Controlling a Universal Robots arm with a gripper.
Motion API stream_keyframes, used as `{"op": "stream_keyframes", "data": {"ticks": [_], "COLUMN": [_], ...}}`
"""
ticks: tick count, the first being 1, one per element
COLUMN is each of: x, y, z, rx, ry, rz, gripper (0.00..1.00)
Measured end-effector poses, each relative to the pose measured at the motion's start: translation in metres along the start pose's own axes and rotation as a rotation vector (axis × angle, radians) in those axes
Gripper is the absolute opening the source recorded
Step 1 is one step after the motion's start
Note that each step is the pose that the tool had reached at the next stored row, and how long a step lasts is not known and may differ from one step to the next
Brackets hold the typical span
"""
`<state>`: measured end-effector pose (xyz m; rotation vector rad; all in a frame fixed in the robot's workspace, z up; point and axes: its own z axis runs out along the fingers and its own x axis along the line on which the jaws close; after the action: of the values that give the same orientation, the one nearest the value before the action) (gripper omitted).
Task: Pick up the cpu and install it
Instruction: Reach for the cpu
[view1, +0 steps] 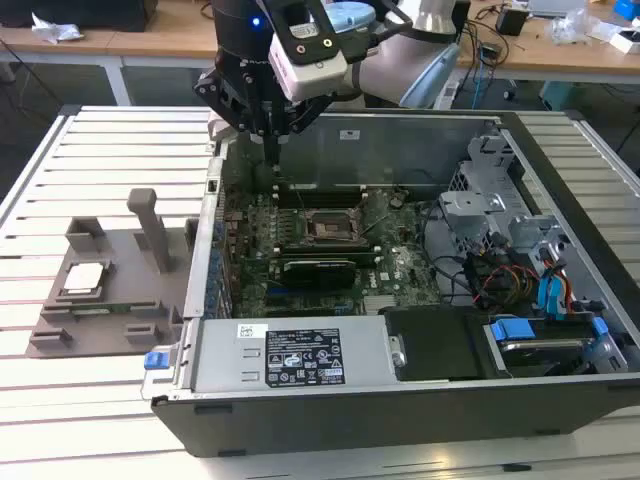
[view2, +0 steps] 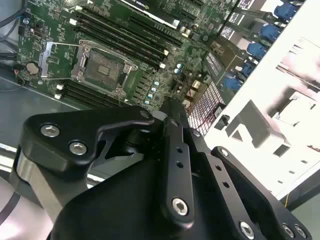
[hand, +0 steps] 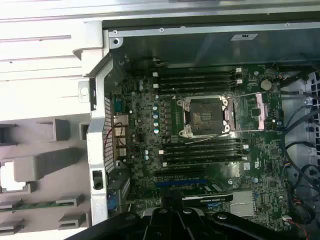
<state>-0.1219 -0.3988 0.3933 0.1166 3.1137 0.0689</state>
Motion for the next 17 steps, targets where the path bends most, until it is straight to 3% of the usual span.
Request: {"op": "stream_keyframes", "data": {"ticks": [1, 2, 3, 14, 17], "x": [0.0041, 0.0133, 0.016, 0.0298, 0.0377], "y": [-0.0003, -0.001, -0.0012, -0.0023, -0.0029], "z": [-0.0001, -0.0002, -0.0001, 0.0001, 0.0003], "rx": [0.0001, 0.0001, 0.0, 0.0, 0.0], "ry": [0.0, 0.0, 0.0, 0.0, 0.0], "rz": [0.0, 0.0, 0.0, 0.0, 0.0], "gripper": [0.11, 0.11, 0.11, 0.11, 0.11]}}
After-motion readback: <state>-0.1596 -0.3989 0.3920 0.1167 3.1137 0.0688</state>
